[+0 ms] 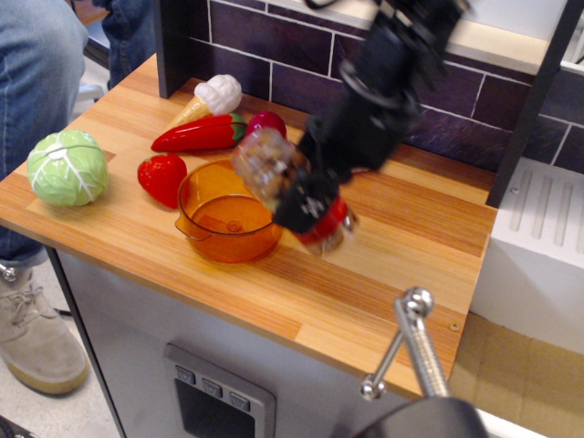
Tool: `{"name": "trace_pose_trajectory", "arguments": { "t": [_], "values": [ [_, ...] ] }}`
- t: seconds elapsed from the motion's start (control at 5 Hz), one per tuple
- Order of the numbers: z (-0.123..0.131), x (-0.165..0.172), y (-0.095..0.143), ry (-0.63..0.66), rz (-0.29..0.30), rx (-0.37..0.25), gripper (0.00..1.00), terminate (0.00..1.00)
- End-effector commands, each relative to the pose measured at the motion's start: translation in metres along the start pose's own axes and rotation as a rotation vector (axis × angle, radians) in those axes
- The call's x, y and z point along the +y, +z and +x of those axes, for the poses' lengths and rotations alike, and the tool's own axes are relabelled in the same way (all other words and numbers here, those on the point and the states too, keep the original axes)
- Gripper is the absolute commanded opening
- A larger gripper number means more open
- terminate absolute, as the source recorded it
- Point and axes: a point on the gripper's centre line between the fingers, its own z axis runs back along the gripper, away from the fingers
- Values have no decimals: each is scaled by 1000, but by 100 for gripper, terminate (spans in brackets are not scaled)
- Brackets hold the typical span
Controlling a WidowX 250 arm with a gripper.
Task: Pour almonds in pot
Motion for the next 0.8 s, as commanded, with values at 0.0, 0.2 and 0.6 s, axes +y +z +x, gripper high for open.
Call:
{"name": "trace_pose_trajectory", "arguments": {
  "t": [0.0, 0.2, 0.6],
  "values": [
    [-8, 16, 14, -15, 36, -281, 0, 0],
    [-1, 17, 26, -8, 41, -390, 0, 0],
    [-6, 10, 36, 95, 137, -617, 0, 0]
  ]
}}
